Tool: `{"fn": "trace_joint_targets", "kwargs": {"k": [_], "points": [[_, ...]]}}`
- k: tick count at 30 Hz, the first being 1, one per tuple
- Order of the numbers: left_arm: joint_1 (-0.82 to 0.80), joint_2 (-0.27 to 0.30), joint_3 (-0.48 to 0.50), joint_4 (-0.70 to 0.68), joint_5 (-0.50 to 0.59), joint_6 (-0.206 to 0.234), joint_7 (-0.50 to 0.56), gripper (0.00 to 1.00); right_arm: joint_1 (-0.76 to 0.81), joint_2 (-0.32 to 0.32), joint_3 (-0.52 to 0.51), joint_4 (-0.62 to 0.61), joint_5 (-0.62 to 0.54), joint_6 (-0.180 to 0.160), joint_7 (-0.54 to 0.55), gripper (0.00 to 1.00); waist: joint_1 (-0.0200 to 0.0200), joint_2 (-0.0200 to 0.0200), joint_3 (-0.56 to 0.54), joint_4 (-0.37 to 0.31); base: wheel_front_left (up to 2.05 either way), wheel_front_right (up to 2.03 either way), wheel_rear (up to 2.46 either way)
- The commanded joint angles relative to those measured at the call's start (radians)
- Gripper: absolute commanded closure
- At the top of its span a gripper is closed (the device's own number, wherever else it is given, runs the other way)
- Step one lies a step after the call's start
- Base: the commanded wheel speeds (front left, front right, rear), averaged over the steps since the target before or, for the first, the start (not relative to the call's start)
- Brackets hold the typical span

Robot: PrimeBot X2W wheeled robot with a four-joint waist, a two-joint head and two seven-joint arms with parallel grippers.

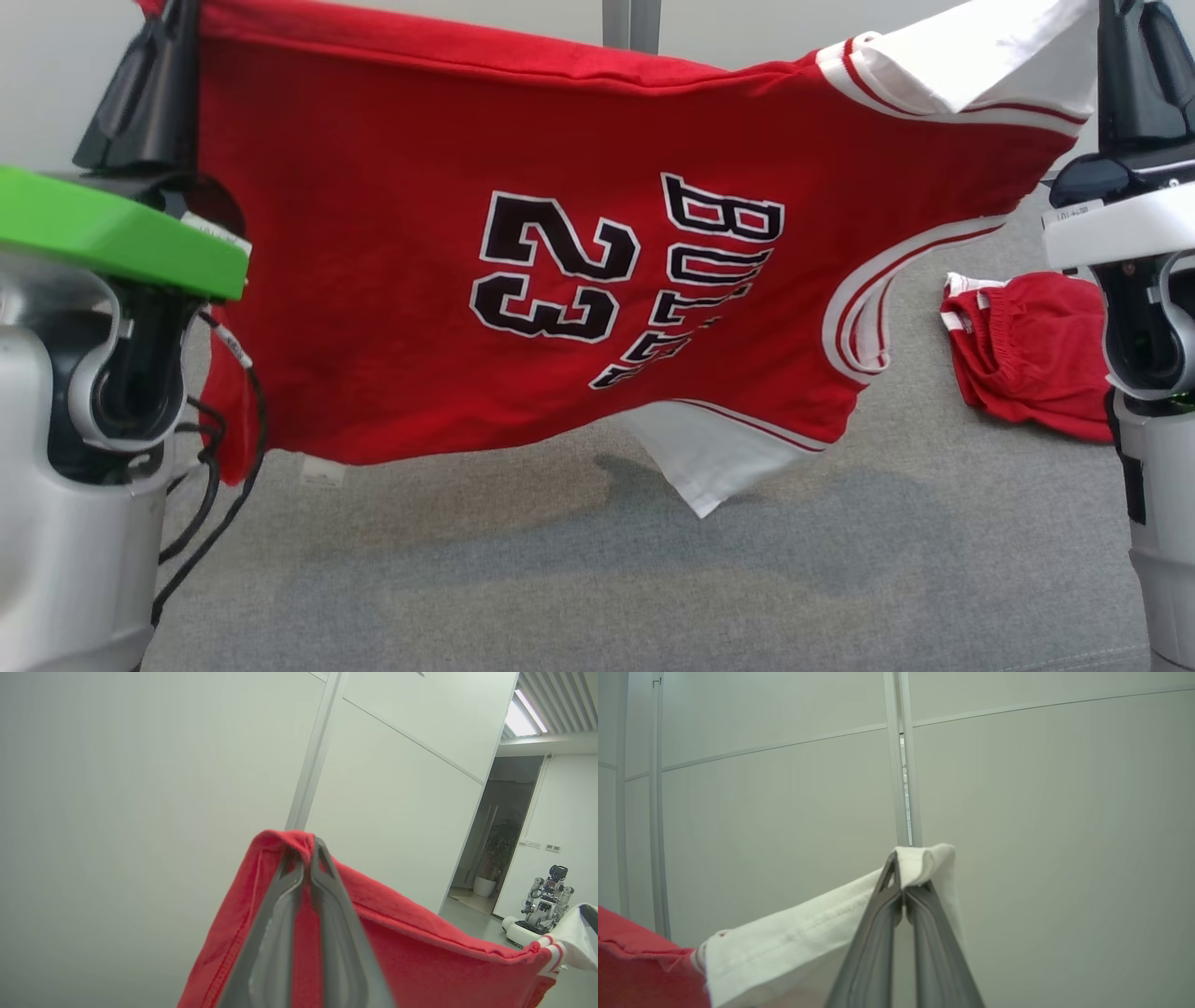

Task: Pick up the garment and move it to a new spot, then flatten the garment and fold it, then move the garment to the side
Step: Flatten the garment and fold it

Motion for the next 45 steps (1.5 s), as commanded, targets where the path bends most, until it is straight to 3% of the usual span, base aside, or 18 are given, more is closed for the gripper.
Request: {"fn": "trace_joint_targets", "kwargs": {"k": [1,16,20,25,30,33,38,40,45], "points": [[-0.025,0.003,0.0,-0.006,0.008,0.007,0.007,1.0,-0.011,-0.003,0.001,-0.007,0.004,0.0,0.004,1.0,0.0,0.0,-0.003,-0.001,0.0,0.0,0.0],[-0.179,0.05,-0.038,0.177,0.022,0.005,0.116,1.0,-0.165,-0.029,0.048,0.071,0.006,0.0,0.07,1.0,0.0,0.0,0.036,-0.016,0.0,0.0,0.0],[-0.25,0.07,-0.057,0.274,0.045,0.009,0.152,1.0,-0.256,-0.021,0.075,0.162,0.014,0.0,0.096,1.0,0.0,0.0,0.094,-0.021,0.0,0.0,0.0],[-0.424,0.107,-0.081,0.419,0.121,0.023,0.172,1.0,-0.458,0.023,0.122,0.306,0.003,0.0,0.119,1.0,0.0,0.0,0.246,-0.043,0.0,0.0,0.0],[-0.567,0.161,-0.099,0.569,0.231,0.02,0.091,1.0,-0.647,0.088,0.146,0.47,-0.059,0.0,0.031,1.0,0.0,0.0,0.335,-0.101,0.0,0.0,0.0],[-0.696,0.194,-0.101,0.643,0.319,0.031,-0.045,1.0,-0.797,0.128,0.118,0.604,-0.135,-0.001,-0.094,1.0,0.0,0.0,0.393,-0.15,0.0,0.0,0.0],[-0.844,0.202,-0.135,0.748,0.411,-0.007,-0.242,1.0,-0.961,0.174,0.048,0.782,-0.227,-0.001,-0.24,1.0,0.0,0.0,0.49,-0.19,0.0,0.0,0.0],[-0.886,0.193,-0.133,0.787,0.417,-0.018,-0.299,1.0,-0.993,0.176,0.022,0.829,-0.238,-0.001,-0.257,1.0,0.0,0.0,0.529,-0.191,0.0,0.0,0.0],[-0.944,0.188,-0.129,0.905,0.408,-0.04,-0.346,1.0,-1.003,0.174,0.07,0.88,-0.15,-0.001,-0.268,1.0,0.0,0.0,0.609,-0.184,0.0,0.0,0.0]]}}
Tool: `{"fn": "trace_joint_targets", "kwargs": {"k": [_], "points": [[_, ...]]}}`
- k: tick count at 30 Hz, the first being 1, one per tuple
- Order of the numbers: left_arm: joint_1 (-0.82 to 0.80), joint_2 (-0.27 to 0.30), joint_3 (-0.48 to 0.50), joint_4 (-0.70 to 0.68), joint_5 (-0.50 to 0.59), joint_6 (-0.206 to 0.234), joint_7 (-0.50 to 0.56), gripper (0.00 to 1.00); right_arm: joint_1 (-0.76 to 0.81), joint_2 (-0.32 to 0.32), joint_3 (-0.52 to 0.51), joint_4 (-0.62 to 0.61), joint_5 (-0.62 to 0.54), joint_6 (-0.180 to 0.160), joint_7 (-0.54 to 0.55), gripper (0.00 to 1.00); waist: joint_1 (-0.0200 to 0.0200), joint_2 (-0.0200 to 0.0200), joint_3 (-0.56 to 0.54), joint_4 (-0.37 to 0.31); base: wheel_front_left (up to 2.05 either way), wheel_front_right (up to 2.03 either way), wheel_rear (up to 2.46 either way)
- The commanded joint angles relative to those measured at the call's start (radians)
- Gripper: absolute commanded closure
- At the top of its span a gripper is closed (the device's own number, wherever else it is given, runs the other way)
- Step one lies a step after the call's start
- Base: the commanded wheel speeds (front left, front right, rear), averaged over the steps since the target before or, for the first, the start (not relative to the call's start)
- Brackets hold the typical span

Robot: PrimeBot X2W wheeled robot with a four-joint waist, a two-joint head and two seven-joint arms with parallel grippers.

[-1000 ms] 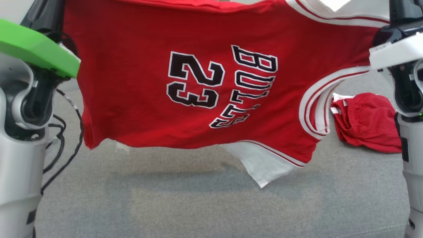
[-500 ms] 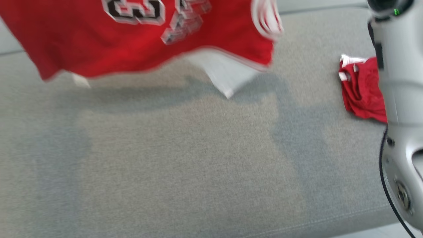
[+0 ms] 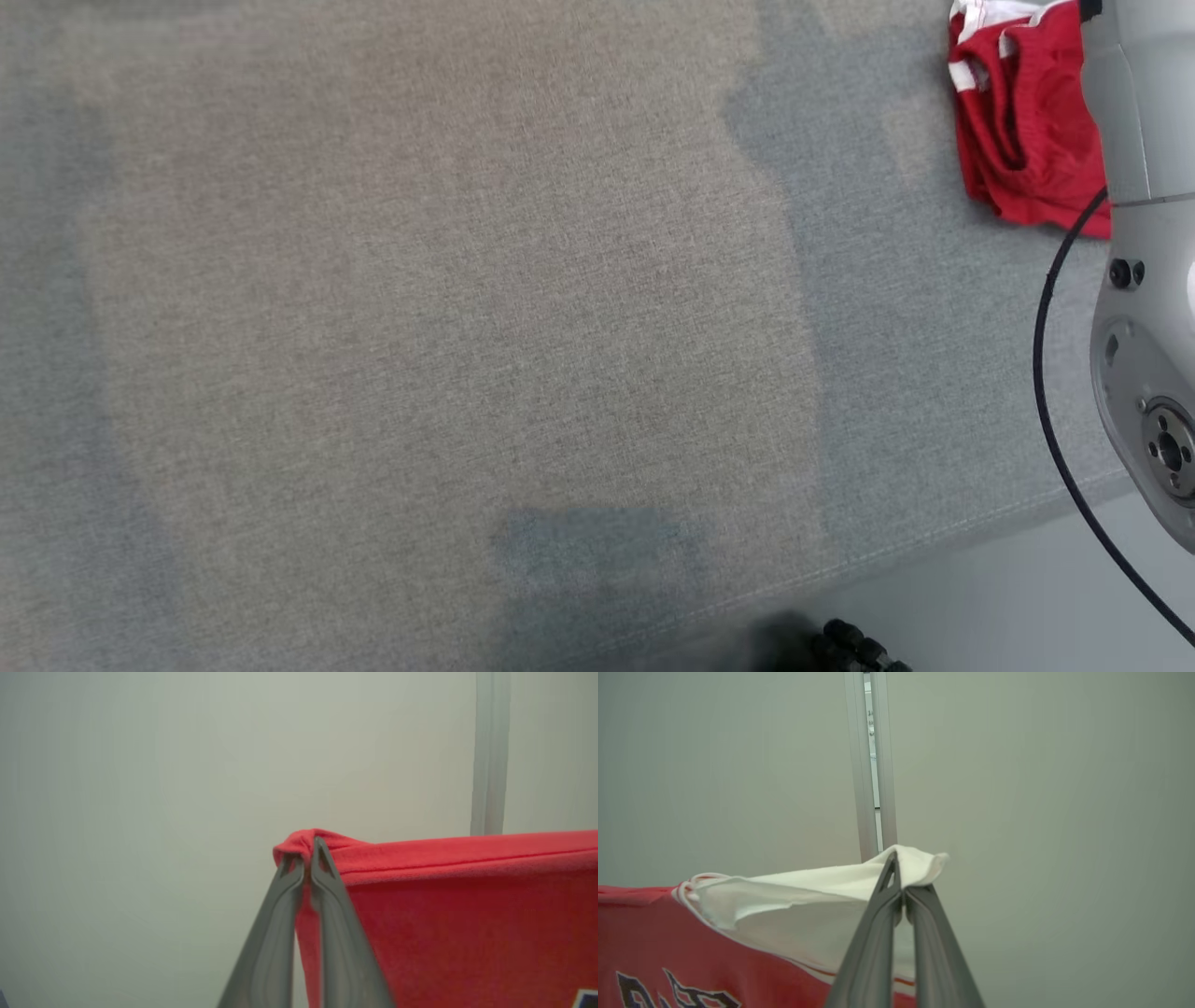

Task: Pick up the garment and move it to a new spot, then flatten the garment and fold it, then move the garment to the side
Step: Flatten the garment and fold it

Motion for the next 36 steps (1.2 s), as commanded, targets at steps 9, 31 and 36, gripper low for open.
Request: {"fn": "trace_joint_targets", "kwargs": {"k": [9,31,36], "points": [[-0.088,0.009,0.008,0.104,0.005,-0.022,-0.071,1.0,0.03,-0.008,0.049,-0.062,0.054,-0.002,-0.008,1.0,-0.0002,-0.0001,0.165,-0.045,0.0,0.0,0.0],[0.172,-0.035,0.187,-0.02,-0.114,-0.139,-0.09,1.0,0.353,-0.021,0.23,-0.291,0.146,-0.002,-0.007,1.0,-0.0002,-0.0001,0.136,0.032,0.0,0.0,0.0],[0.347,-0.083,0.236,-0.121,-0.177,-0.154,-0.09,1.0,0.529,-0.08,0.273,-0.386,0.21,-0.002,-0.007,1.0,-0.0002,-0.0001,0.078,0.059,0.0,0.0,0.0]]}}
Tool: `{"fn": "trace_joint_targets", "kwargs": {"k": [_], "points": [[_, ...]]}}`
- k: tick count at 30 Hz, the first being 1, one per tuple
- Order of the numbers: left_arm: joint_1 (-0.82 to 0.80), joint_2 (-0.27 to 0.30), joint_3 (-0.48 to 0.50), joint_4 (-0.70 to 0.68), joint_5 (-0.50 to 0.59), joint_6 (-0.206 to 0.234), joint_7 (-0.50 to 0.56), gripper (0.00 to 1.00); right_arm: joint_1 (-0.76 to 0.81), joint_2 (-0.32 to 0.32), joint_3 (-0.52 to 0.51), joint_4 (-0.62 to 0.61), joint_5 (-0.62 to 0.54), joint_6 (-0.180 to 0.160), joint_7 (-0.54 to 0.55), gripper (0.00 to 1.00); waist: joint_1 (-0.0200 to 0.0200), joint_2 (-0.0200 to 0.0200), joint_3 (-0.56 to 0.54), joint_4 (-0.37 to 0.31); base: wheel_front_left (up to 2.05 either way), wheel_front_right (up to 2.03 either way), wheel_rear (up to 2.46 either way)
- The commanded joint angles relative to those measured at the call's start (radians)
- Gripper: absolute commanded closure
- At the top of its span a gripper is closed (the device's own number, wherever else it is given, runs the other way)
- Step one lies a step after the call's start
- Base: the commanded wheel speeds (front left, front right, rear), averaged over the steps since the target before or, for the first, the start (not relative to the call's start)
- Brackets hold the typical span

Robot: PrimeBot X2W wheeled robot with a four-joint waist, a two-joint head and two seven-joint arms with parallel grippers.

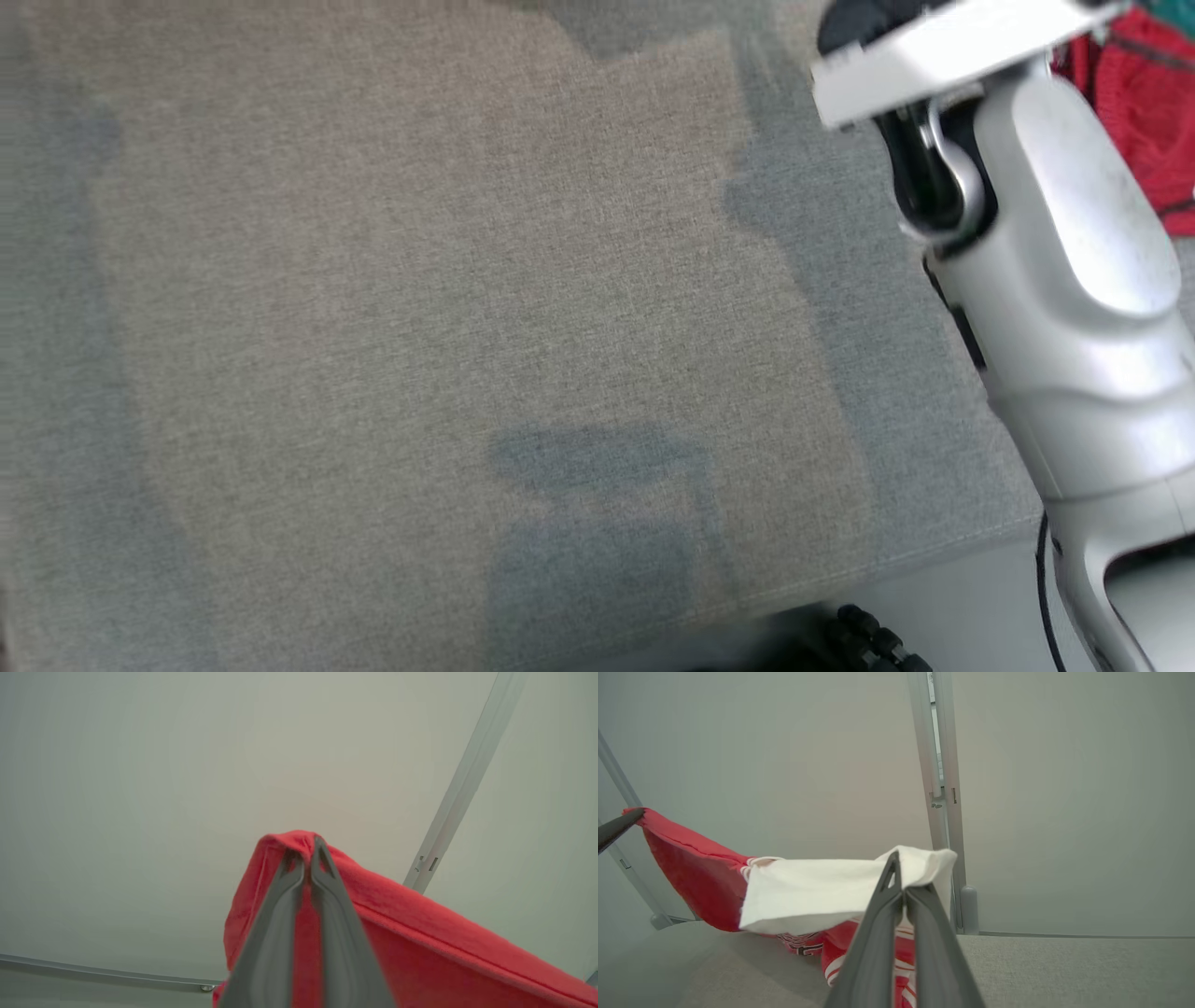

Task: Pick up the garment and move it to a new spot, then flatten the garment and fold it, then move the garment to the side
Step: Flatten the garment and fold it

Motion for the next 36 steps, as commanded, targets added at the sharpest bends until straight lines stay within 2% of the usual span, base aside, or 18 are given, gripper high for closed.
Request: {"fn": "trace_joint_targets", "kwargs": {"k": [1,5,10,16,20,26,33,36], "points": [[0.027,-0.006,0.006,-0.018,-0.016,-0.006,-0.003,1.0,0.03,-0.011,0.0,-0.013,0.009,-0.001,-0.003,1.0,0.0001,0.0,-0.042,0.026,0.0,0.0,0.0],[0.237,-0.041,-0.002,-0.174,-0.085,-0.007,-0.002,1.0,0.196,-0.067,-0.017,-0.101,0.036,-0.001,-0.003,1.0,0.0001,0.0,-0.113,0.047,0.0,0.0,0.0],[0.498,-0.066,0.011,-0.35,-0.148,-0.007,-0.002,1.0,0.369,-0.101,-0.056,-0.185,0.046,-0.001,-0.004,1.0,0.0001,0.0,-0.185,0.069,0.0,0.0,0.0],[0.814,-0.12,0.019,-0.493,-0.153,0.009,-0.003,1.0,0.615,-0.095,-0.128,-0.272,0.06,-0.001,-0.004,1.0,0.0001,0.0,-0.258,0.096,0.0,0.0,0.0],[0.969,-0.166,0.015,-0.543,-0.139,0.021,-0.003,1.0,0.774,-0.069,-0.204,-0.315,0.07,-0.001,-0.004,1.0,0.0001,0.0,-0.287,0.113,0.0,0.0,0.0],[1.121,-0.241,0.043,-0.55,-0.082,0.027,-0.003,1.0,0.945,-0.032,-0.264,-0.317,0.056,-0.002,-0.002,1.0,0.0001,0.0,-0.324,0.118,0.0,0.0,0.0],[1.23,-0.332,0.113,-0.547,-0.008,0.02,-0.003,1.0,1.046,0.011,-0.294,-0.289,0.042,-0.002,-0.001,1.0,0.0001,0.0,-0.368,0.115,0.0,0.0,0.0],[1.256,-0.345,0.123,-0.54,0.01,0.014,-0.003,1.0,1.064,0.023,-0.293,-0.28,0.038,-0.002,-0.002,1.0,0.0001,0.0,-0.38,0.115,0.0,0.0,0.0]]}}
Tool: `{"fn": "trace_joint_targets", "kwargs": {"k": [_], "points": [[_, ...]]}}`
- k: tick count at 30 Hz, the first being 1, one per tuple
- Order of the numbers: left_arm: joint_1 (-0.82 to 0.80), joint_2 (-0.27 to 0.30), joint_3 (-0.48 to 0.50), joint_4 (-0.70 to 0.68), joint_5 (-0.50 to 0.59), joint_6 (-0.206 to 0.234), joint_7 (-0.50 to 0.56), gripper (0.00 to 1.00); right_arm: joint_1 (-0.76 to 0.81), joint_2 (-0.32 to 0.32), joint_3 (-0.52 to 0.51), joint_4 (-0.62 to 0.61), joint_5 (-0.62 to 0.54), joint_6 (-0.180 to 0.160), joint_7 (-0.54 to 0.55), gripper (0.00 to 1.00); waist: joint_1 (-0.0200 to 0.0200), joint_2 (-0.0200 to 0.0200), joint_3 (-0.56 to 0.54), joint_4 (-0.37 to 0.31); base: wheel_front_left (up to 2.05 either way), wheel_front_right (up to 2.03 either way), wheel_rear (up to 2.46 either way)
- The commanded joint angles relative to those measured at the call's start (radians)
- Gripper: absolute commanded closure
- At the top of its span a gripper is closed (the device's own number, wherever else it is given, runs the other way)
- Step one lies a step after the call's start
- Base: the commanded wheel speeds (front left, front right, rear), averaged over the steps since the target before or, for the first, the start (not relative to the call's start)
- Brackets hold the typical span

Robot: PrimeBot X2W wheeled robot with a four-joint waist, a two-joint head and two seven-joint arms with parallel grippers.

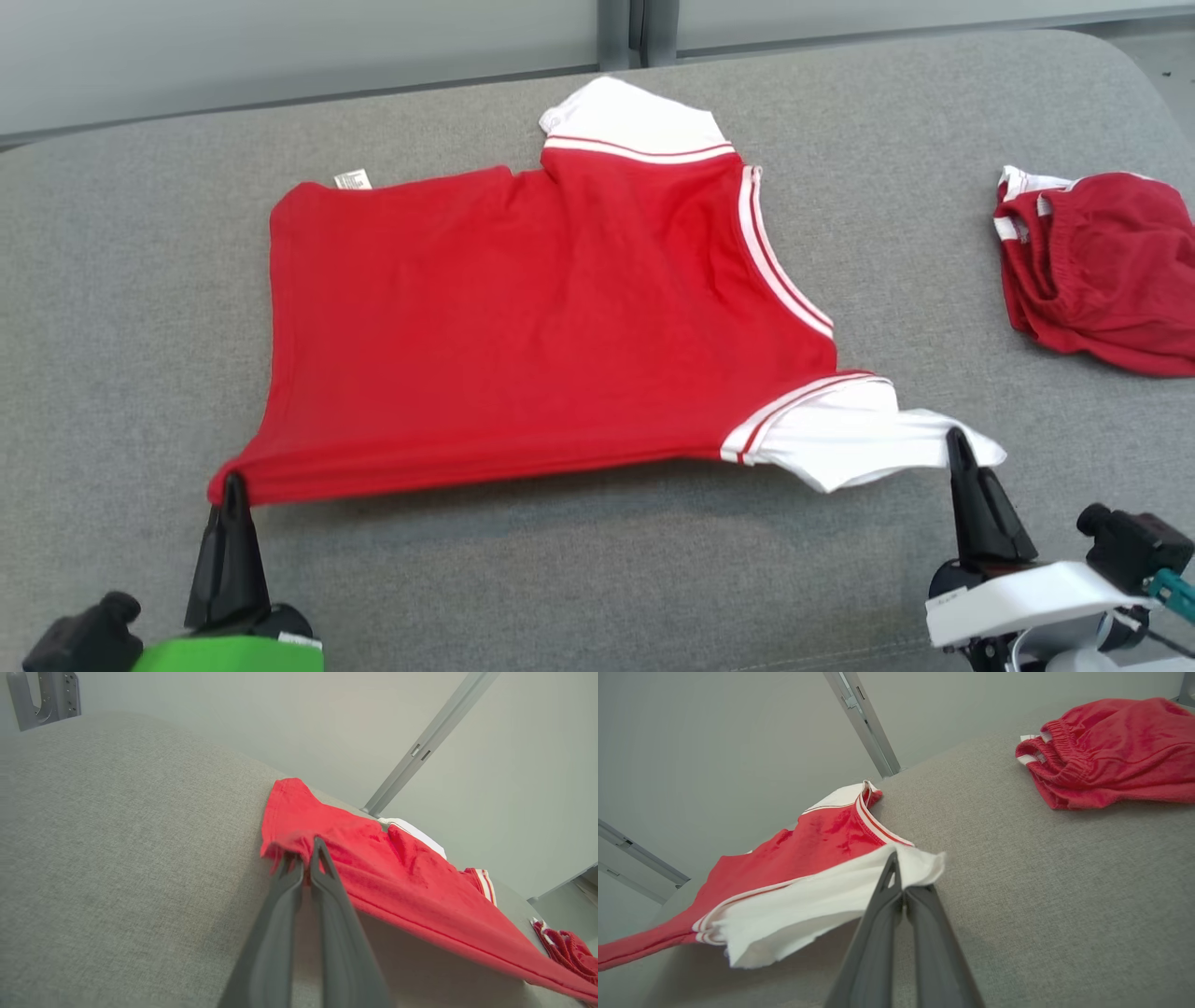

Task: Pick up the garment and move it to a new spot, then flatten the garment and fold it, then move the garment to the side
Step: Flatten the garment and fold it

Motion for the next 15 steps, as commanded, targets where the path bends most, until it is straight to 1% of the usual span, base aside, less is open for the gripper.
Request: {"fn": "trace_joint_targets", "kwargs": {"k": [1,5,8,15], "points": [[0.029,0.0,0.017,0.005,0.012,-0.001,-0.003,1.0,0.021,0.003,-0.006,0.005,-0.009,-0.002,-0.003,1.0,0.0001,0.0002,-0.018,0.001,0.0,0.0,0.0],[0.062,-0.017,0.049,0.02,0.035,-0.008,-0.003,1.0,0.05,0.013,-0.004,0.017,-0.01,-0.002,-0.004,1.0,0.0001,0.0002,-0.041,0.001,0.0,0.0,0.0],[0.087,-0.019,0.064,0.032,0.057,-0.01,-0.003,1.0,0.066,0.02,-0.007,0.024,-0.015,-0.002,-0.005,1.0,0.0001,0.0002,-0.057,0.002,0.0,0.0,0.0],[0.128,-0.026,0.05,0.065,0.104,-0.017,-0.003,1.0,0.106,0.027,-0.02,0.04,-0.032,-0.002,-0.005,1.0,0.0001,0.0002,-0.092,0.009,0.0,0.0,0.0]]}}
